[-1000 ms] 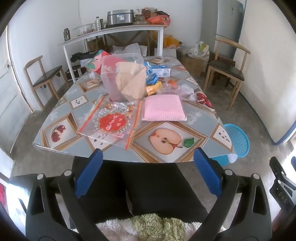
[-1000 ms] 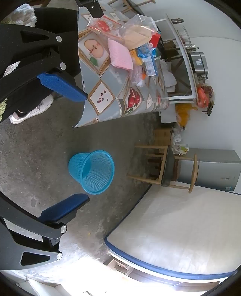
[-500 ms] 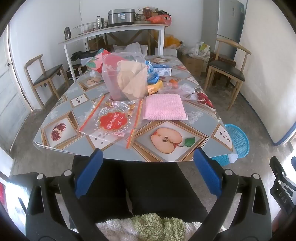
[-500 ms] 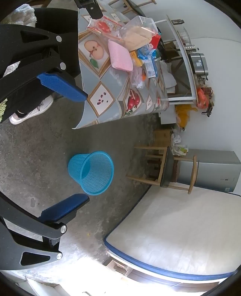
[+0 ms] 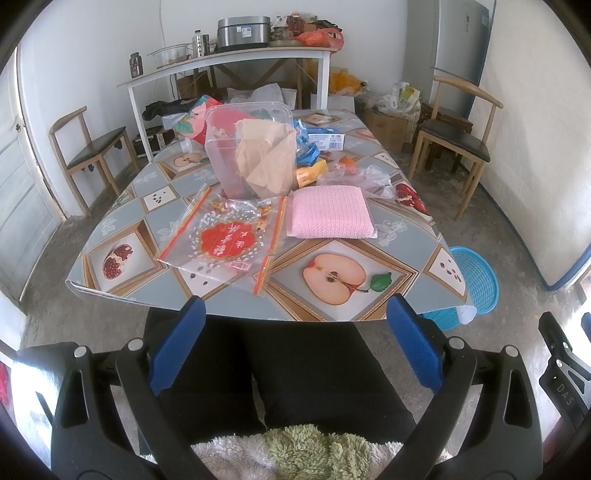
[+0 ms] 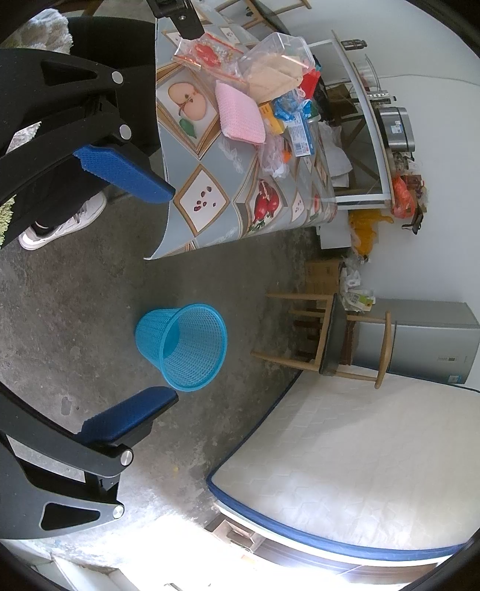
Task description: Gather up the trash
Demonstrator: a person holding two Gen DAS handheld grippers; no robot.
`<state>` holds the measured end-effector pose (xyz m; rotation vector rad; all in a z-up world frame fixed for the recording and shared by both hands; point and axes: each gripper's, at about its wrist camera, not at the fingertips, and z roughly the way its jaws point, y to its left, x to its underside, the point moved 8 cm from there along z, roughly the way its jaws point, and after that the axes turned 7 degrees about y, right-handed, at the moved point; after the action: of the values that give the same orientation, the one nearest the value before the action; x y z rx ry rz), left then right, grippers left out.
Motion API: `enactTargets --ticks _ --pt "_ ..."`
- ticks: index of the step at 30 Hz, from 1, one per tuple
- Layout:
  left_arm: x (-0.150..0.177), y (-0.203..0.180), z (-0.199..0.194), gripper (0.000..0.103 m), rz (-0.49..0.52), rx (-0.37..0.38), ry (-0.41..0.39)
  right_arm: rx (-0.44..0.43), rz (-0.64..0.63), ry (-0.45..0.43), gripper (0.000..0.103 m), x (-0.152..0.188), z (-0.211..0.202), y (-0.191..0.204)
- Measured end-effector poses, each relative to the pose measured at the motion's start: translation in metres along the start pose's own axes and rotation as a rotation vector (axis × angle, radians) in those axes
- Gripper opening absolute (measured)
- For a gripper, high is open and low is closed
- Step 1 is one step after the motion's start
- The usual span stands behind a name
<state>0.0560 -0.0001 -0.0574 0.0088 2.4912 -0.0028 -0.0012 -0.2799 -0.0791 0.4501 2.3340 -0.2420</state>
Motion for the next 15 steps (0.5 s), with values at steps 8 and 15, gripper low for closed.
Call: enactTargets --ticks 8,15 --pt "0.0001 -0.0001 0.0001 0.094 0.000 0.001 0.001 -0.002 0.001 -0.001 0.097 -0.0005 -0.0019 0.0013" --pt "0.0001 -0.0001 0.0001 0.094 0.000 0.001 0.001 -0.003 0.001 -0.002 0.097 -0.0004 -0.0020 0.0013"
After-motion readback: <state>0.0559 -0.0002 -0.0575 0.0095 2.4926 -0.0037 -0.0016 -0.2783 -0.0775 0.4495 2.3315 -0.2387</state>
